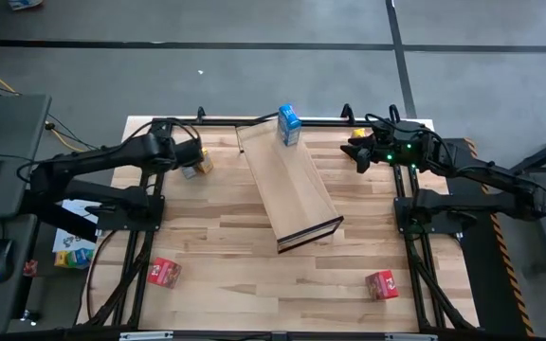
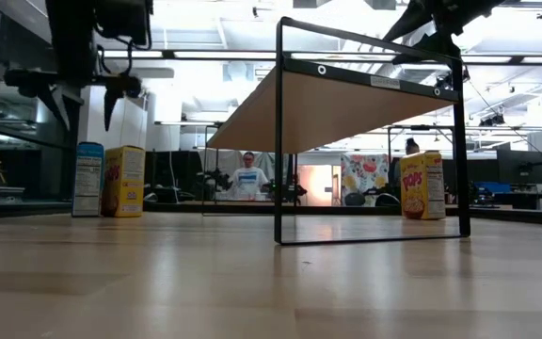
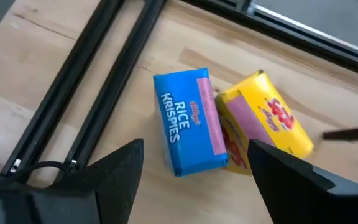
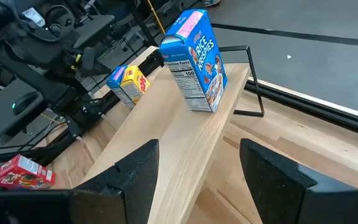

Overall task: Stack cereal on shelf
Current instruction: Put the blue cereal box on the shelf aligned with the other blue cereal box

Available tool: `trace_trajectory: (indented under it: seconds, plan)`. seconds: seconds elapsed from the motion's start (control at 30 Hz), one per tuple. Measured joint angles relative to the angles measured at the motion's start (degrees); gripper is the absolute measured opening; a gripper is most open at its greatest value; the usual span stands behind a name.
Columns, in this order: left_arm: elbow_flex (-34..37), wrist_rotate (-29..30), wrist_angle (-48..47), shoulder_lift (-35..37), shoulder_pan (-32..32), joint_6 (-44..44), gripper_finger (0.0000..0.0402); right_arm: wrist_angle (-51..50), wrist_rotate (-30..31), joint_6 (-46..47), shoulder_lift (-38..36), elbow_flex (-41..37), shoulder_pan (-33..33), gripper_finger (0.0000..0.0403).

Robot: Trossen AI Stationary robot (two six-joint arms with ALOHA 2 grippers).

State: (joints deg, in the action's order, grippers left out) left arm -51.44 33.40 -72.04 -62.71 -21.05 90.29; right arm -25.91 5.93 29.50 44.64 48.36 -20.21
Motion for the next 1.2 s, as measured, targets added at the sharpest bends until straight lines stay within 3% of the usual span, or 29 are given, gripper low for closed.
trace_trajectory:
  seconds: [0.4, 0.63, 0.97, 1.2]
  plan:
    - [0.03, -0.56, 2.48, -6.76, -3.01, 0.18, 0.0280, 0.00, 1.54, -1.53, 0.02, 0.00, -0.02, 0.0217]
    - [3.84, -3.21, 1.91, -7.26, -2.82, 6.65, 0.0280, 0.02, 1.54, -1.51, 0.02, 0.00, -0.02, 0.0217]
    - [12.19, -1.63, 15.44, -7.26, -2.24, 8.16, 0.0280, 0.04, 1.52, -1.07, 0.02, 0.00, -0.02, 0.0217]
    - [12.87, -0.63, 16.66, -6.61, -2.49, 4.63, 0.0258, 0.06, 1.52, -1.05, 0.02, 0.00, -0.02, 0.0217]
